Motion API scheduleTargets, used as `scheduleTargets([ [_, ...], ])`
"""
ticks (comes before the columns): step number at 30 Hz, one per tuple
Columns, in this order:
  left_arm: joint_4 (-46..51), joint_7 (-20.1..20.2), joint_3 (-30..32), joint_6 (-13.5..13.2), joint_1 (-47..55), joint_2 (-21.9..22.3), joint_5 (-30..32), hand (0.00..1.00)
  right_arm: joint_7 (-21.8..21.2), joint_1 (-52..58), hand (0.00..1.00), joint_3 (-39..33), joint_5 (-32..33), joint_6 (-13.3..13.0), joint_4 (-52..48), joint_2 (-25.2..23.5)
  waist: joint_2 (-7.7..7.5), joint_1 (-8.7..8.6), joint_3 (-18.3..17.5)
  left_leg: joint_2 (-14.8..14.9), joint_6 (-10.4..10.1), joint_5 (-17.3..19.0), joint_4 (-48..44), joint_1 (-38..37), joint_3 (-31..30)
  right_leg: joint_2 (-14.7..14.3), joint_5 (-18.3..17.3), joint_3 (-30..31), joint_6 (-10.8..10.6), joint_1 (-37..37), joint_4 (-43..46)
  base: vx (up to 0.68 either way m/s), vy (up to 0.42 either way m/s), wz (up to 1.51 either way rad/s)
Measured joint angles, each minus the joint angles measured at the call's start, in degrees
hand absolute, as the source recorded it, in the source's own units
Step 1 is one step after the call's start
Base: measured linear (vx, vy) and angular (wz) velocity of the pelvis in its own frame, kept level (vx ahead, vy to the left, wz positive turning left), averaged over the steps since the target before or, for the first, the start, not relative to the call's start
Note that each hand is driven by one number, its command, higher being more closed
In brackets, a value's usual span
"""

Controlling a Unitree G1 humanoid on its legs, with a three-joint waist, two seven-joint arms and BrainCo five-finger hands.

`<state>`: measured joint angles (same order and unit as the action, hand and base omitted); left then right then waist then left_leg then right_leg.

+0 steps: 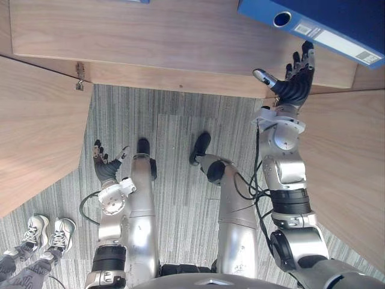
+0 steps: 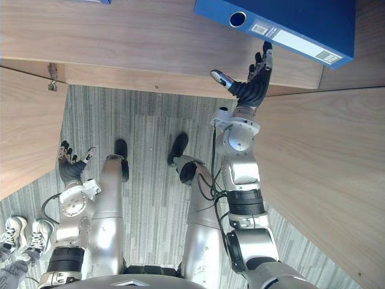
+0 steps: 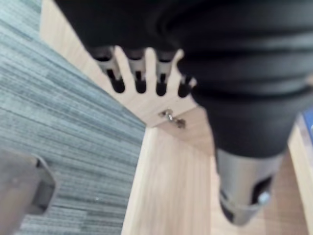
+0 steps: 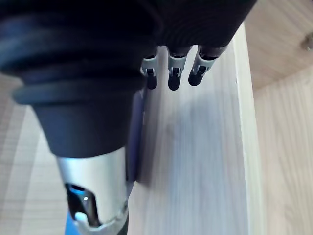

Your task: Walk over to the cabinet, pick up the folder, carry it to the office cabinet, place the folder inside the office cabinet, then close the office cabinet door

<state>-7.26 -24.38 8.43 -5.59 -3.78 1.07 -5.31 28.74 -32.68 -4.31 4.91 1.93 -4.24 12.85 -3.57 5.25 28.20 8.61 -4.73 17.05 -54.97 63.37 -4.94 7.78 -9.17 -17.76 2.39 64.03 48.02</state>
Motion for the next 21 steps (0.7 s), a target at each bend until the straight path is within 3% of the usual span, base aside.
scheduleTargets([
  [7, 3.4, 1.5, 1.0, 0.1, 0.0, 0.9, 1.2, 0.00, 0.0, -0.2, 1.00, -3.9, -14.3, 5.8, -2.9, -0.3, 0.07, 0.52, 0.0, 0.0, 0.0, 0.0, 0.1, 0.2, -0.1, 0.0, 0.0, -0.1, 0.0, 0.1, 0.0, -0.03, 0.008, 0.00],
  [11, 4.2, 2.4, 1.9, 0.2, 0.0, 2.2, 2.2, 0.00, -1.4, 0.5, 1.00, -3.9, -20.8, 7.0, -4.0, -1.2, 0.08, 0.76, 0.0, -0.2, 0.0, 0.0, 0.1, 0.2, -0.1, 0.1, 0.0, -0.1, 0.0, 0.1, 0.0, 0.00, 0.000, 0.00],
  [21, 4.4, 2.4, 2.2, 0.6, 0.0, 2.3, 4.4, 0.00, -4.5, 5.3, 1.00, -1.1, -28.0, 7.2, -7.3, -3.5, 0.54, 0.93, 0.3, -0.7, 0.0, 0.0, 0.1, 0.3, -0.2, 0.7, -0.1, -0.1, 0.0, 0.2, 0.2, 0.00, 0.000, 0.01],
])
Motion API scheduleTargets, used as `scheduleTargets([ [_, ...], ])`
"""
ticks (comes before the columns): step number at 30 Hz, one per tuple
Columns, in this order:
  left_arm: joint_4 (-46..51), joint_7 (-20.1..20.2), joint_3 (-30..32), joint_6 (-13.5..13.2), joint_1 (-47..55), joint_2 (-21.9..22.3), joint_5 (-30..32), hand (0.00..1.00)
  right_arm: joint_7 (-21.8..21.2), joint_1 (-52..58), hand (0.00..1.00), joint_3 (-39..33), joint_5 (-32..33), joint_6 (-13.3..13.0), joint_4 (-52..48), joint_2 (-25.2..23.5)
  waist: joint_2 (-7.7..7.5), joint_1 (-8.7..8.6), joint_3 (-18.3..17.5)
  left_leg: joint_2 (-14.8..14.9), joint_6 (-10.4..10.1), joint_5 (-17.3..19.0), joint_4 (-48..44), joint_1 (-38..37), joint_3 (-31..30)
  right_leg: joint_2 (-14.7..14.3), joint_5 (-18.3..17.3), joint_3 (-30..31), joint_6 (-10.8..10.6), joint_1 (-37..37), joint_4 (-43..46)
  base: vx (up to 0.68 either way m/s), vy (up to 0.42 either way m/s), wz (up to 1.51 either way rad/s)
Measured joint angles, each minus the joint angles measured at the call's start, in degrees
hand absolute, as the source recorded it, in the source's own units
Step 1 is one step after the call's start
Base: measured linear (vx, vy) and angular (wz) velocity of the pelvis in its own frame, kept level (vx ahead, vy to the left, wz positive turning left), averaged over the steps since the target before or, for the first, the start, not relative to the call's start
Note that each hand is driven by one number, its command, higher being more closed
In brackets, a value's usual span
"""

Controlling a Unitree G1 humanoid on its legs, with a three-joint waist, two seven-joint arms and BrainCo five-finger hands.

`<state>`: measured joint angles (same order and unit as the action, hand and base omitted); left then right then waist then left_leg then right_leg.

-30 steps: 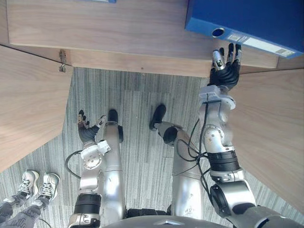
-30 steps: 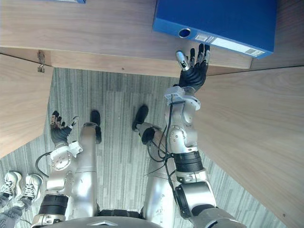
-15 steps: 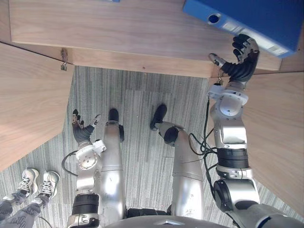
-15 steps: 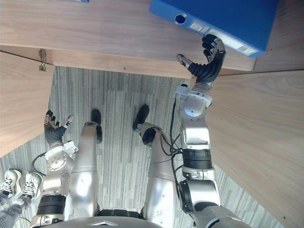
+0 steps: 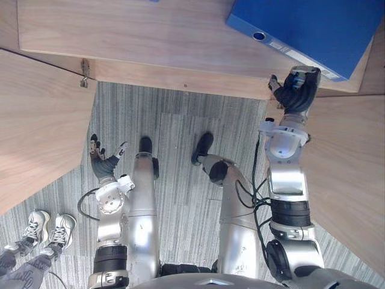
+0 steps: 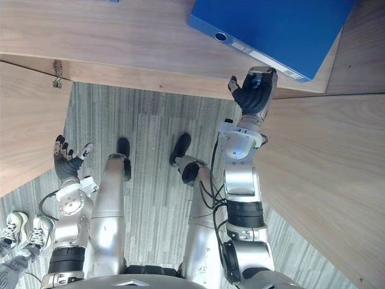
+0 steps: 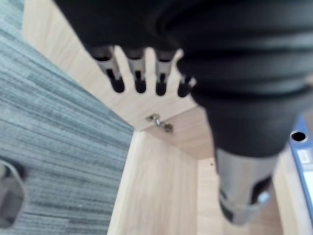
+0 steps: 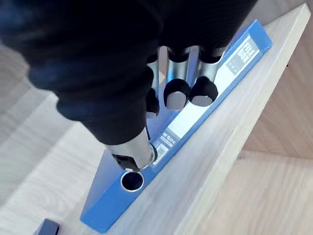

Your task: Walk over to the cabinet, pick up the folder, carry it to the office cabinet, place the folder inside the office cabinet, then close the office cabinet door

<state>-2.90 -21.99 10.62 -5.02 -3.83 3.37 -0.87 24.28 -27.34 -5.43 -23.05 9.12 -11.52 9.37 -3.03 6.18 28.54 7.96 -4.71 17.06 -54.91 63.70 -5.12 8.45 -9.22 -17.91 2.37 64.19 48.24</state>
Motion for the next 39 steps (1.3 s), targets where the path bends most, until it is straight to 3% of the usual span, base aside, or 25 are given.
scheduleTargets([
  [10, 0.0, -0.1, 0.7, -0.1, 0.0, -0.1, 0.0, 0.00, 0.1, -3.8, 1.00, 0.8, -2.0, -0.3, 1.5, 0.4, 0.27, 0.35, 0.2, -0.6, 0.0, 0.0, -0.4, 1.7, 0.0, 0.8, -0.3, 0.1, 0.2, 2.0, 1.2, -0.01, 0.005, 0.02],
  [16, 0.2, -0.1, 1.0, -1.4, 0.0, -0.2, -0.1, 0.00, 0.7, -9.3, 1.00, 0.5, -1.9, -1.1, 5.4, 3.7, 1.32, 1.60, 0.8, -1.1, 0.2, -0.3, -0.6, 3.4, -0.4, 1.4, -0.5, -0.2, 0.1, 3.4, 1.8, -0.03, 0.020, 0.06],
  [39, 1.4, -0.7, 1.0, -2.4, 0.0, -0.1, -2.5, 0.00, 5.1, -21.1, 1.00, -7.1, 12.0, -1.5, 16.2, 5.6, 1.76, 1.78, 1.0, -2.4, 0.4, -1.1, -1.0, 6.2, -1.2, 2.7, -0.7, -0.6, 0.0, 5.9, 3.0, -0.01, 0.014, 0.03],
])
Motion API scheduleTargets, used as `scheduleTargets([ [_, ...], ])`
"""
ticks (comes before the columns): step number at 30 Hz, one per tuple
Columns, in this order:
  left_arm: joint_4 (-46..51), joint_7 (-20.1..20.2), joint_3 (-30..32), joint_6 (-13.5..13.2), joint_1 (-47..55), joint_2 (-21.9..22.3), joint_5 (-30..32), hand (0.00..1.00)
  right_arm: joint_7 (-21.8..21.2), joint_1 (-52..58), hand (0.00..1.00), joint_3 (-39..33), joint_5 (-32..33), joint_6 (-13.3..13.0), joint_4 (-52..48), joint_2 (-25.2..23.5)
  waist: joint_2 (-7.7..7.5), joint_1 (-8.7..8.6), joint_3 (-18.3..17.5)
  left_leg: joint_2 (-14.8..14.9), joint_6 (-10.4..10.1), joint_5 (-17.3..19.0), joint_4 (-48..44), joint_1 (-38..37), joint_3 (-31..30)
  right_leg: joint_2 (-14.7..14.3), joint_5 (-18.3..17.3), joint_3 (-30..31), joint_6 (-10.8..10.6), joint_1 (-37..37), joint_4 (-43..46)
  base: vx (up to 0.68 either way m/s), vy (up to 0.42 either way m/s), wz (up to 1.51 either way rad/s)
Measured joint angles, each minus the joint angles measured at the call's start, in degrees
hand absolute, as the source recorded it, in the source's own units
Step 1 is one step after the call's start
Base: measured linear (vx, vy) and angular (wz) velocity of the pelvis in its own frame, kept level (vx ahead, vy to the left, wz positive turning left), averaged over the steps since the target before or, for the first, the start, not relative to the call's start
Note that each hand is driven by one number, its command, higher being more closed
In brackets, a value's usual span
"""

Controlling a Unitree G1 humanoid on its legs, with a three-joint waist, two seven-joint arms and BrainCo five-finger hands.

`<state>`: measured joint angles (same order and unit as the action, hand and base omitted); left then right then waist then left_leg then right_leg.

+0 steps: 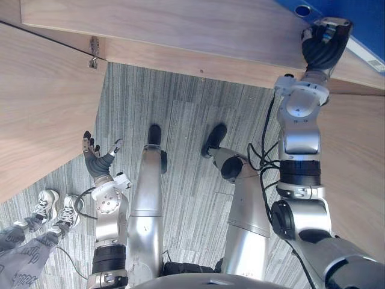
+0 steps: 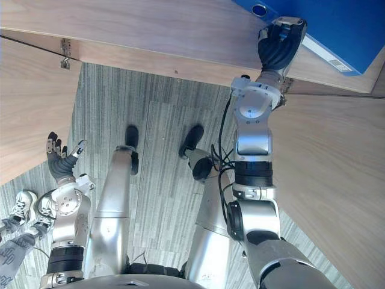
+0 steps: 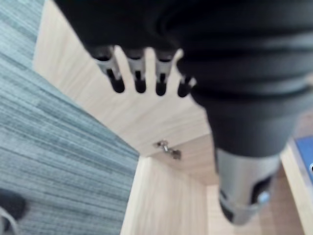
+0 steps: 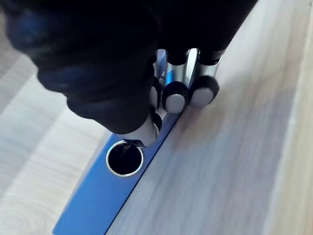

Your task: Walk over to the cabinet, pick up the folder, carry it to the office cabinet, place the folder inside the office cabinet, then close the office cabinet door

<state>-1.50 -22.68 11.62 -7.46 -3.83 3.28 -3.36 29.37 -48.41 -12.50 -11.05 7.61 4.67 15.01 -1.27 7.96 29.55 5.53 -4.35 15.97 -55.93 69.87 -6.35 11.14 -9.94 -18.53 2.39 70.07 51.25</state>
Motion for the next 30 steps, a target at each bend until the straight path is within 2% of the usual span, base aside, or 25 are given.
scheduleTargets([
  [3, 0.0, -0.5, -0.1, 0.0, 0.0, 0.0, -0.6, 0.00, 1.1, -2.8, 1.00, -2.2, 3.6, -0.8, 2.7, -0.1, 0.00, -0.04, 0.0, 0.0, 0.0, 0.0, 0.0, 0.1, -0.1, 0.0, 0.0, -0.1, 0.0, 0.0, 0.0, 0.00, 0.000, 0.00],
  [5, 0.0, -0.7, -0.2, 0.0, 0.0, 0.0, -1.2, 0.00, 2.3, -3.9, 1.00, -4.0, 8.9, -2.4, 3.3, -0.8, 0.00, -0.05, 0.0, 0.0, 0.0, 0.0, 0.0, 0.2, -0.2, 0.0, 0.0, -0.3, 0.0, 0.0, 0.0, 0.00, 0.000, 0.00],
  [8, -0.2, -0.8, -0.4, 0.0, 0.0, 0.0, -1.6, 0.00, 3.6, -4.3, 1.00, -4.6, 13.4, -4.2, 3.9, -1.0, 0.00, -0.05, 0.0, 0.0, 0.0, -0.1, 0.0, 0.3, -0.3, 0.0, 0.0, -0.3, 0.0, 0.1, 0.0, 0.00, 0.000, 0.00],
  [12, -0.2, -0.8, -0.5, 0.0, 0.0, 0.0, -2.2, 0.00, 4.7, -4.8, 1.00, -4.8, 15.7, -5.7, 4.6, -1.0, 0.01, -0.06, 0.0, 0.0, 0.0, -0.1, 0.0, 0.4, -0.3, 0.0, 0.0, -0.4, 0.0, 0.2, -0.1, 0.00, 0.000, 0.00],
  [23, -2.3, -1.8, -1.9, 0.1, 0.0, 0.0, -3.2, 0.00, 9.9, -9.3, 1.00, -9.5, 30.5, -11.8, 5.3, -0.9, 0.03, 0.01, 0.0, -0.4, -0.1, -1.0, 0.1, 2.3, -0.8, 0.5, 0.1, -0.8, 0.1, 2.1, 0.6, -0.01, 0.013, 0.02],
  [30, -2.2, -2.9, -2.9, 0.0, 0.0, 0.0, -3.2, 0.00, 13.1, -10.5, 1.00, -9.8, 32.1, -14.0, 5.1, -0.5, 0.12, 0.30, -0.2, -0.5, 0.2, -1.2, 0.0, 3.4, -1.0, 0.7, -0.1, -0.9, 0.3, 3.4, 1.3, 0.00, 0.000, 0.00],
])
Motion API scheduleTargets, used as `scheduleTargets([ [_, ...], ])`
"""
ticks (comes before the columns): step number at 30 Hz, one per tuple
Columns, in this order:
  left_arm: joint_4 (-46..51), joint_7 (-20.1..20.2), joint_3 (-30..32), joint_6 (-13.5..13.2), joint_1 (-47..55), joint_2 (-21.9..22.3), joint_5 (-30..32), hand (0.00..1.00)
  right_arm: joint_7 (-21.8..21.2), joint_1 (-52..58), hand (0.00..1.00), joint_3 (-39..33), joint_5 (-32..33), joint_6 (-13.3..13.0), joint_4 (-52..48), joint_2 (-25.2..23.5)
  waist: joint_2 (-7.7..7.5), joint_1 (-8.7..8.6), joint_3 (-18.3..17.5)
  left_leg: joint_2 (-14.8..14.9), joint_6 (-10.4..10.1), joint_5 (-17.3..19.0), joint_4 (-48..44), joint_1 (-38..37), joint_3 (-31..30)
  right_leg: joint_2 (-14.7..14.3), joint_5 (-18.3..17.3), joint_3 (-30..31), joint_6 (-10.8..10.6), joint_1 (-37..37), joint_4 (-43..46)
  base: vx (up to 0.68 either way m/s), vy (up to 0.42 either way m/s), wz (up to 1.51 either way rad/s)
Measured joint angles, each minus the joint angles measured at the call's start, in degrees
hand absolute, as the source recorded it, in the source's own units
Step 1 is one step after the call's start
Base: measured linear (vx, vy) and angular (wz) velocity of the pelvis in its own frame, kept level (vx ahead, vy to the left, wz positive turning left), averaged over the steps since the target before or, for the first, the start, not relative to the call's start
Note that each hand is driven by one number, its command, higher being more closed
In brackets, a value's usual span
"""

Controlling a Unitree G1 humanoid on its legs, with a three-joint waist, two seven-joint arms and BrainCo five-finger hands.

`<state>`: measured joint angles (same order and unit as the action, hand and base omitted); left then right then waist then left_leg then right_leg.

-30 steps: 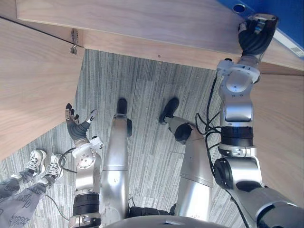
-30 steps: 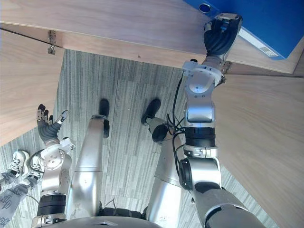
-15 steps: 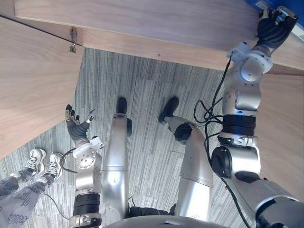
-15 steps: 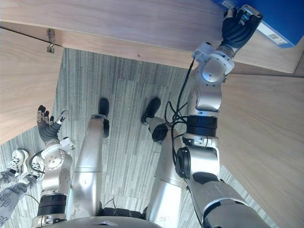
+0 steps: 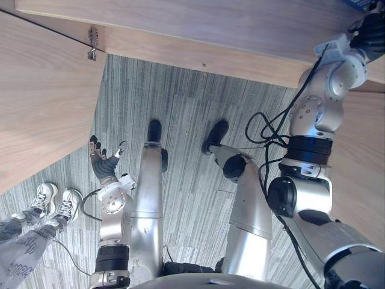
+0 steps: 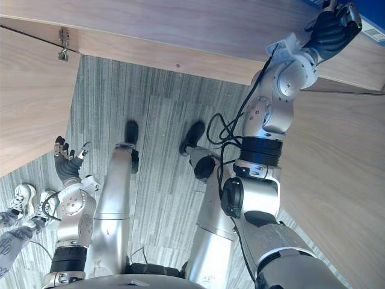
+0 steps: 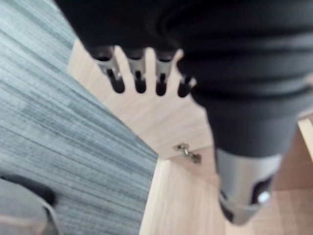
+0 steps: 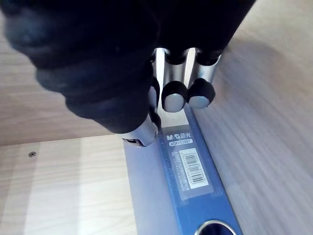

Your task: Walk over to the cabinet, pick up the folder, carry it to the office cabinet, place the folder inside the office cabinet, then close the office cabinet door

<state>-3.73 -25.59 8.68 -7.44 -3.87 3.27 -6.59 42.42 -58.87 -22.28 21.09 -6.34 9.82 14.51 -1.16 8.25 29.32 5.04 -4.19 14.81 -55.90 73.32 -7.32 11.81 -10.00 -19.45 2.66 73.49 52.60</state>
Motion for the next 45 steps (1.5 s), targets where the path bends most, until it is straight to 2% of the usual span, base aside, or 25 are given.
scheduleTargets([
  [7, 0.2, -0.3, -0.8, -0.2, 0.0, 0.0, 0.0, 0.00, 0.1, -1.2, 1.00, 0.1, 3.0, -0.3, 1.0, 2.4, 0.05, 0.34, 0.0, -0.2, -0.3, -0.2, -1.2, 0.7, -0.5, 0.4, -0.9, -0.2, 0.8, 0.9, 2.0, -0.02, 0.013, 0.04],
  [14, 0.1, -0.4, -1.2, -0.3, -0.2, 0.0, 0.0, 0.00, 0.2, -2.7, 1.00, -0.1, 9.7, -4.9, 2.3, 2.4, 0.07, 0.29, -1.0, -0.3, -0.3, -0.6, -0.9, 1.9, -0.7, 0.7, -0.9, -0.4, 0.8, 2.2, 2.5, -0.01, 0.011, 0.03],
  [17, 0.1, -0.4, -1.6, -0.3, -0.2, 0.0, 0.0, 0.00, 0.2, -2.7, 1.00, -0.2, 11.3, -5.4, 2.3, 2.9, 0.07, 0.35, -1.0, -0.4, -0.5, -0.9, -0.7, 1.9, -0.8, 0.8, -0.9, -0.5, 0.8, 2.2, 2.5, 0.00, 0.006, 0.01],
  [23, 0.1, -0.4, -1.6, -0.6, -0.2, -0.1, 0.0, 0.00, -0.2, -2.9, 1.00, 1.6, 11.3, -5.0, 3.2, 5.8, 0.06, 0.39, -1.0, -0.4, -0.6, -1.5, 0.6, 1.9, -0.9, 0.9, -0.9, -0.9, 0.8, 2.2, 1.8, 0.00, 0.013, 0.03],
  [31, 0.1, -0.3, -1.6, -1.5, -0.2, -0.2, -1.3, 0.00, -4.0, -4.9, 1.00, 4.4, 11.3, -4.6, 7.3, 10.7, 0.07, 0.28, -1.0, -0.4, -1.0, -1.9, 1.1, 2.5, -1.1, 1.0, -0.9, -1.4, 0.8, 2.6, 1.5, 0.00, 0.000, 0.00],
  [33, 0.1, -0.2, -1.6, -1.6, -0.1, -0.5, -1.8, 0.00, -4.6, -4.9, 1.00, 5.6, 9.1, -3.2, 7.9, 11.5, 0.07, 0.13, -1.0, -0.4, -0.9, -1.8, 1.1, 2.6, -1.2, 1.0, -0.9, -1.5, 0.8, 2.6, 1.5, 0.00, 0.000, 0.00],
  [36, 0.2, -0.2, -1.6, -1.7, 0.1, -1.0, -1.8, 0.00, -4.7, -5.0, 1.00, 7.7, 1.1, -0.2, 9.5, 13.4, 0.07, -0.06, -1.0, -0.3, -0.9, -1.9, 1.3, 2.7, -1.2, 1.0, -0.9, -1.6, 0.8, 2.6, 1.4, 0.00, 0.000, 0.00],
  [38, 0.2, -0.2, -1.6, -1.8, 0.2, -1.2, -1.8, 0.00, -4.7, -5.4, 1.00, 8.6, -1.2, 0.4, 10.5, 13.7, 0.07, -0.45, -1.0, -0.2, -0.8, -2.0, 1.4, 2.7, -1.2, 1.0, -0.9, -1.7, 0.8, 2.7, 1.3, 0.00, 0.000, 0.00],
  [45, 0.3, -0.3, -1.6, -2.0, 0.2, -1.1, -1.8, 0.00, -4.6, -7.0, 1.00, 10.1, -3.1, 0.4, 11.5, 13.4, 0.06, -0.91, -1.0, 0.5, -0.8, -2.6, 2.0, 3.0, -0.6, 0.9, -0.8, -1.9, 0.7, 3.3, 0.9, -0.01, 0.007, -0.03],
])
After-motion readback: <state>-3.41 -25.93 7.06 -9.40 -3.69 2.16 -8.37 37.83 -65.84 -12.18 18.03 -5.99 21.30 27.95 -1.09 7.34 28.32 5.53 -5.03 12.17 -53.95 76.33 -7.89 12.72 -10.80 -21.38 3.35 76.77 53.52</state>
